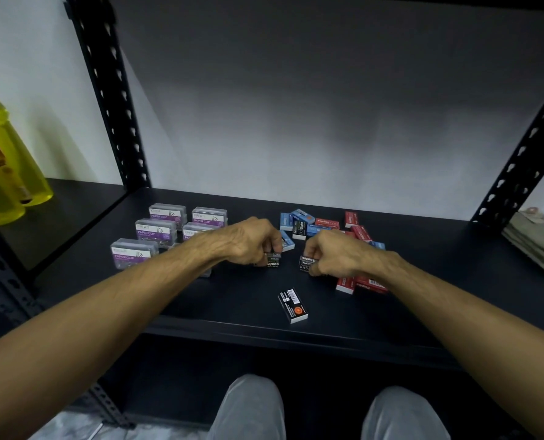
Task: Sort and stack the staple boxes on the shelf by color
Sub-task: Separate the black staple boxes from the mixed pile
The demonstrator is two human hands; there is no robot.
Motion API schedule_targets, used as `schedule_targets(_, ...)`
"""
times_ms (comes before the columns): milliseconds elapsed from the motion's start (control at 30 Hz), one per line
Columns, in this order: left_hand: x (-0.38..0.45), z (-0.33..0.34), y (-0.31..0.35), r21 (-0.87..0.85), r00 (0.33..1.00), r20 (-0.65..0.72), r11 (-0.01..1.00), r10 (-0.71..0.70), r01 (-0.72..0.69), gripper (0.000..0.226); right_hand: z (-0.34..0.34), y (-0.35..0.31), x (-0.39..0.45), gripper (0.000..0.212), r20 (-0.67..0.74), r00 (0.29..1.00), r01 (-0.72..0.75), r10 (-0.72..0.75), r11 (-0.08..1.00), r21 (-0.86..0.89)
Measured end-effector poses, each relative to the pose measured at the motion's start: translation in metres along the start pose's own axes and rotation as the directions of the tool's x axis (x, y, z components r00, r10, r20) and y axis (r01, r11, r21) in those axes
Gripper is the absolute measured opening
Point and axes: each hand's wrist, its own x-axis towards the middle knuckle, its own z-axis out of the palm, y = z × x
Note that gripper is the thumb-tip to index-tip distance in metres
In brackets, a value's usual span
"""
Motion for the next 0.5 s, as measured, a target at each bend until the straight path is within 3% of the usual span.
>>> schedule_targets(200,0.001,-0.005,-0.004,0.012,1.000,-0.016,1.000,0.004,-0.003,0.030,-0.005,0.004,0.005,0.009,-0.012,1.000,0.007,-0.007,0.999,0.036)
schedule_targets(500,0.008,-0.057,-0.019,-0.009,0.992,-0.124,1.000,-0.009,0.008,0.027,-0.021,-0.009,0.026,0.013,-0.179,0.981,0.097,-0.081,0.992,0.084)
